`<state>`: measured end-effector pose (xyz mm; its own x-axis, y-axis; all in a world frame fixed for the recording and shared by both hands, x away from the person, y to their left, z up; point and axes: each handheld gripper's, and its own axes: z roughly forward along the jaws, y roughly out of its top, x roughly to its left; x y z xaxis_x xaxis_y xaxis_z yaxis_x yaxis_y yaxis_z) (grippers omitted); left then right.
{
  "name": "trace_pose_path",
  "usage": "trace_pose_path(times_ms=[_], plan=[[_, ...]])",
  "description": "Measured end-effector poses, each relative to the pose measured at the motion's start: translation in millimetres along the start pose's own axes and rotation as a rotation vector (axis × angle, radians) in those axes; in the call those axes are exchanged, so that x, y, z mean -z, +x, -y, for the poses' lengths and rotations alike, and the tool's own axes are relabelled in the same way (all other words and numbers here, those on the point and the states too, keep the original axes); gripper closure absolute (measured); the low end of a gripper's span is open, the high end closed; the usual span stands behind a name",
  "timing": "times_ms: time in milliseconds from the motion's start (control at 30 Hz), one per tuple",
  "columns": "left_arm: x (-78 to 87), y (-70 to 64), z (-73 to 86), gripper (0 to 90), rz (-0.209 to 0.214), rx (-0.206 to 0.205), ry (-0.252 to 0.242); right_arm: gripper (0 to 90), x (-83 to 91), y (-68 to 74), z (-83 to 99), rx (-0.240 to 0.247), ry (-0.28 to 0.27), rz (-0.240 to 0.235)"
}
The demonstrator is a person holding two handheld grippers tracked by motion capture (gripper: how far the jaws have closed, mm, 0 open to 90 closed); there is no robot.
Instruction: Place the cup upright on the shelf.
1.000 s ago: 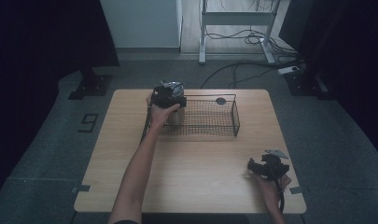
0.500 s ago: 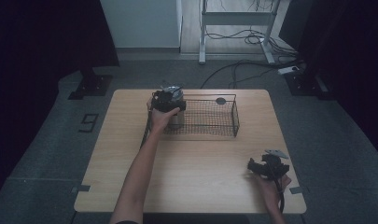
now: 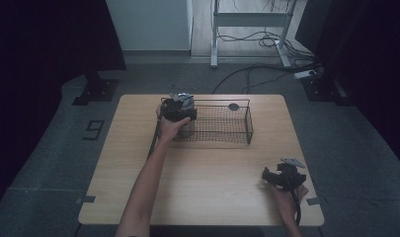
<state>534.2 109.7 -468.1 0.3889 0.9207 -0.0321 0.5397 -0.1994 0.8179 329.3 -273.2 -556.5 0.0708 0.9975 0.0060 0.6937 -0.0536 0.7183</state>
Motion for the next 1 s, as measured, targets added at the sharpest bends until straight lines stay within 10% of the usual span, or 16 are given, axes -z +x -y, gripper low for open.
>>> trace_pose_path(times_ms=[1000], plan=[[46.5, 5.9, -16.4, 0.0, 0.027, 0.008, -0.097, 1.1, 0.1, -0.3, 0.1, -0.002, 0.001, 0.003]])
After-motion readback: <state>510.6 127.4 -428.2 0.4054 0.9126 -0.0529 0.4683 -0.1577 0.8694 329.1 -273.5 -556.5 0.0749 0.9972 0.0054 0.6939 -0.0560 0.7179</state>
